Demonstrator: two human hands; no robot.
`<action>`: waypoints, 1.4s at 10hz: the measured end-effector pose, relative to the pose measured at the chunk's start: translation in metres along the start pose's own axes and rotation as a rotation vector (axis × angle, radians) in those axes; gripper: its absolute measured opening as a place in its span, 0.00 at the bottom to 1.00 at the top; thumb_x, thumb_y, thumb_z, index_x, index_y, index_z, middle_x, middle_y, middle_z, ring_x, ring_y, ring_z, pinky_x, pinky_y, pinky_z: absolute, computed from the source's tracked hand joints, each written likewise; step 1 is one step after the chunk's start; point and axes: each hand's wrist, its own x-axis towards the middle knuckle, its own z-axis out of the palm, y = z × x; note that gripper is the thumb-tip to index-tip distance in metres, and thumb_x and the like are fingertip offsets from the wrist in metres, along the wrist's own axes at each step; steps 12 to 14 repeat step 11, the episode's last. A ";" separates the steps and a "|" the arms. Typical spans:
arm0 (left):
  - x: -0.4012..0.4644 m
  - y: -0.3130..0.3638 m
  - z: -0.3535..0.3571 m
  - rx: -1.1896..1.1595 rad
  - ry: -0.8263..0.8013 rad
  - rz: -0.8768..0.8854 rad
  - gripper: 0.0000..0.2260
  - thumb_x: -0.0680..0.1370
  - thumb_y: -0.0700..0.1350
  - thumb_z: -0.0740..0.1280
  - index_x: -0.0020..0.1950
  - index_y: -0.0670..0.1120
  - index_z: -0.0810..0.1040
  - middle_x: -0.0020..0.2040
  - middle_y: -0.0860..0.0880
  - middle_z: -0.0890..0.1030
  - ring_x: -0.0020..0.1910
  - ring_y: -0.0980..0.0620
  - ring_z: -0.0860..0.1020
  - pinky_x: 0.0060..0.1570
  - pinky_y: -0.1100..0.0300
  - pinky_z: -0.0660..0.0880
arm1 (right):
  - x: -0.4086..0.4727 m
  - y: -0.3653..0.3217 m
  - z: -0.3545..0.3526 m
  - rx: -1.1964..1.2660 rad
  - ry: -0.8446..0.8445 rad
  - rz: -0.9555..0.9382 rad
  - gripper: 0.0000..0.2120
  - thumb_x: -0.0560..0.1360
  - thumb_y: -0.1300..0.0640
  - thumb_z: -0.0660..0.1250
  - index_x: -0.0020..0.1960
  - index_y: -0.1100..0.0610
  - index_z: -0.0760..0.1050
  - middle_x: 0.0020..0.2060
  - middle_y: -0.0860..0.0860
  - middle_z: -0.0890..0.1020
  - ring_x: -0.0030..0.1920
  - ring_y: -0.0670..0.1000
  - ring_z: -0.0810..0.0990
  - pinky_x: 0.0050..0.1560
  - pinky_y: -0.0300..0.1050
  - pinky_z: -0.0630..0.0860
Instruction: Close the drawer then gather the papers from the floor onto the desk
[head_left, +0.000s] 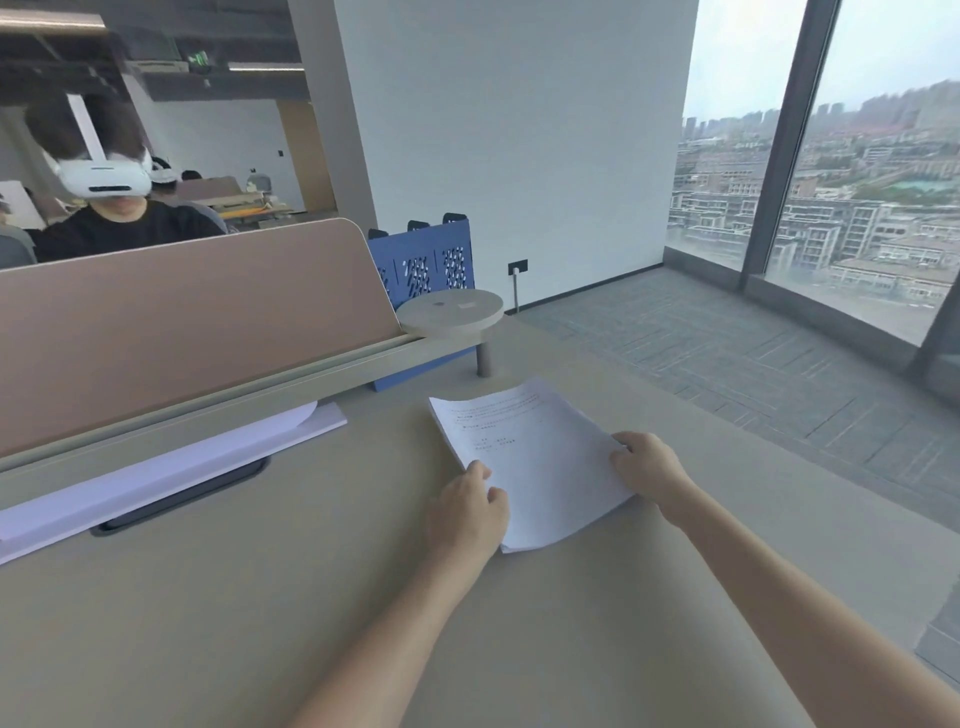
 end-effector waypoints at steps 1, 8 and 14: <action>0.021 0.002 0.014 0.149 0.033 0.054 0.16 0.77 0.47 0.57 0.64 0.50 0.72 0.57 0.49 0.81 0.58 0.46 0.77 0.59 0.50 0.66 | 0.024 0.001 -0.001 -0.101 0.047 -0.038 0.21 0.78 0.62 0.60 0.70 0.58 0.74 0.66 0.61 0.78 0.65 0.62 0.76 0.59 0.48 0.75; 0.057 0.017 0.042 0.425 0.164 0.221 0.14 0.80 0.54 0.52 0.49 0.49 0.73 0.43 0.46 0.80 0.46 0.42 0.78 0.44 0.50 0.62 | 0.076 0.007 0.004 -0.770 0.229 -0.237 0.14 0.78 0.60 0.56 0.56 0.61 0.77 0.54 0.58 0.76 0.58 0.60 0.74 0.53 0.47 0.68; 0.052 0.015 0.024 0.283 0.216 0.170 0.18 0.81 0.56 0.52 0.66 0.50 0.69 0.46 0.44 0.82 0.49 0.42 0.79 0.50 0.50 0.66 | 0.068 -0.022 0.006 -0.784 0.294 -0.295 0.14 0.77 0.60 0.55 0.54 0.61 0.77 0.55 0.59 0.77 0.56 0.61 0.73 0.57 0.52 0.67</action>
